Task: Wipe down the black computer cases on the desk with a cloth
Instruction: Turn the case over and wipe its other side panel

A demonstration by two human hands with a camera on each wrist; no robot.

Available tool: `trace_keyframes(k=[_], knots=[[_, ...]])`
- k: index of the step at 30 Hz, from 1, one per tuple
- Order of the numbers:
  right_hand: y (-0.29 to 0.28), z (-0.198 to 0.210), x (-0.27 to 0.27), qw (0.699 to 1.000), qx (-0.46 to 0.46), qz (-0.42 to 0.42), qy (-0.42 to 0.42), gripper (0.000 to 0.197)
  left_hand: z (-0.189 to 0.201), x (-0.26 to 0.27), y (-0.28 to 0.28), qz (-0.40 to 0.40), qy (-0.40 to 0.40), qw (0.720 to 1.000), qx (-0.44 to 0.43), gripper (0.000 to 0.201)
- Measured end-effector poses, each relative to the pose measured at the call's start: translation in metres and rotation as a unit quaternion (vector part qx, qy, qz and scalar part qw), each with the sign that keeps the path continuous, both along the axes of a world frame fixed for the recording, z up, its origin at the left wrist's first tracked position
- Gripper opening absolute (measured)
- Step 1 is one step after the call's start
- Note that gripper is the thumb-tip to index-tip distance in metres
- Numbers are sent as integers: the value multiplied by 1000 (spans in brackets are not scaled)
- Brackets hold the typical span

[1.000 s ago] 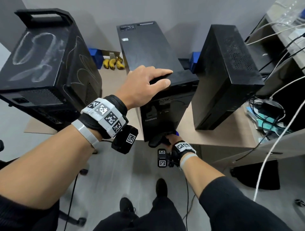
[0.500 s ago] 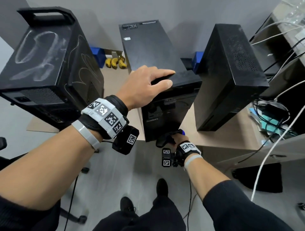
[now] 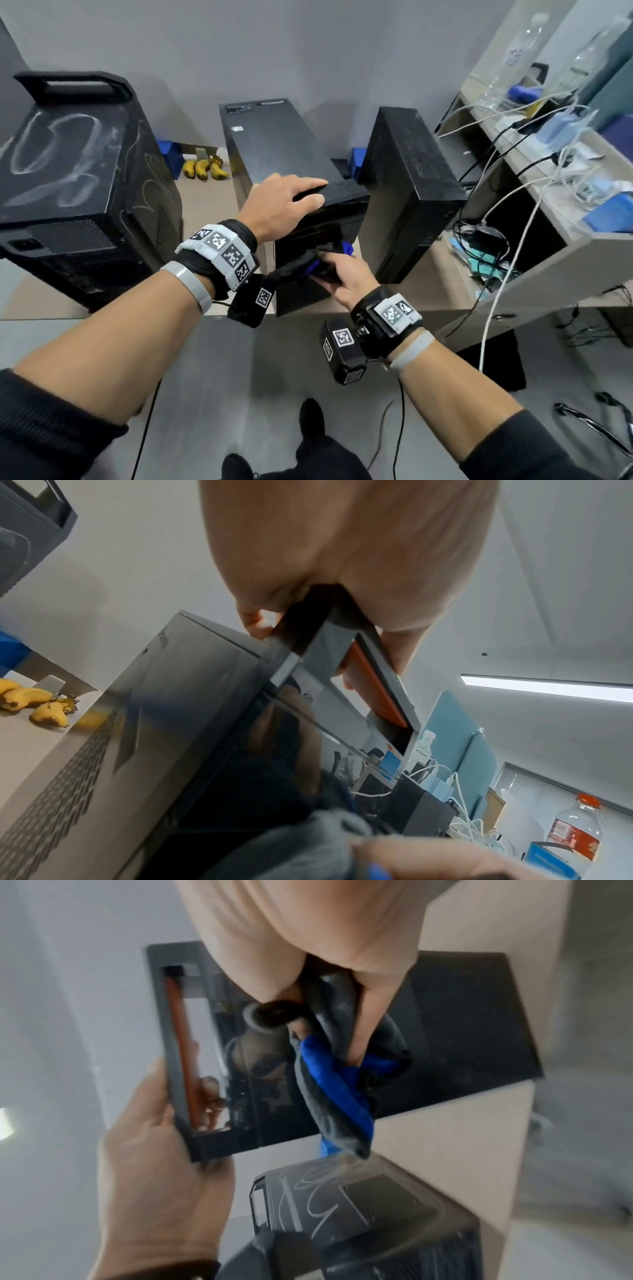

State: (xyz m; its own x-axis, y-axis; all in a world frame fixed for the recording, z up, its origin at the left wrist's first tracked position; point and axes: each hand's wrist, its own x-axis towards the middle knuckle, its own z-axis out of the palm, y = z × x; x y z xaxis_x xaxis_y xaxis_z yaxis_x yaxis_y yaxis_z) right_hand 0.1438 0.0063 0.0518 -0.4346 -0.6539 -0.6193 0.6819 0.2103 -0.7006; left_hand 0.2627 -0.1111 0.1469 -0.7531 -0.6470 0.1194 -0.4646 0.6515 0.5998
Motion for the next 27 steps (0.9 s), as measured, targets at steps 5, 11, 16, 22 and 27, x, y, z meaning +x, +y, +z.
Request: trace_keyframes(k=[5, 11, 16, 22, 27], knots=[[3, -3, -30, 996, -31, -67, 40, 32, -1, -1, 0, 6, -6, 1000, -4, 59], [-3, -71, -14, 985, 98, -110, 87, 32, -2, 0, 1, 9, 0, 1000, -10, 56], [-18, -83, 58, 997, 72, 14, -33, 32, 0, 2, 2, 10, -7, 1000, -14, 56], [-13, -100, 45, 998, 55, -15, -29, 28, -1, 0, 4, 9, 2, 1000, -6, 63], [-21, -148, 58, 987, 151, 50, -11, 17, -6, -1, 1, 15, 12, 1000, -9, 58]])
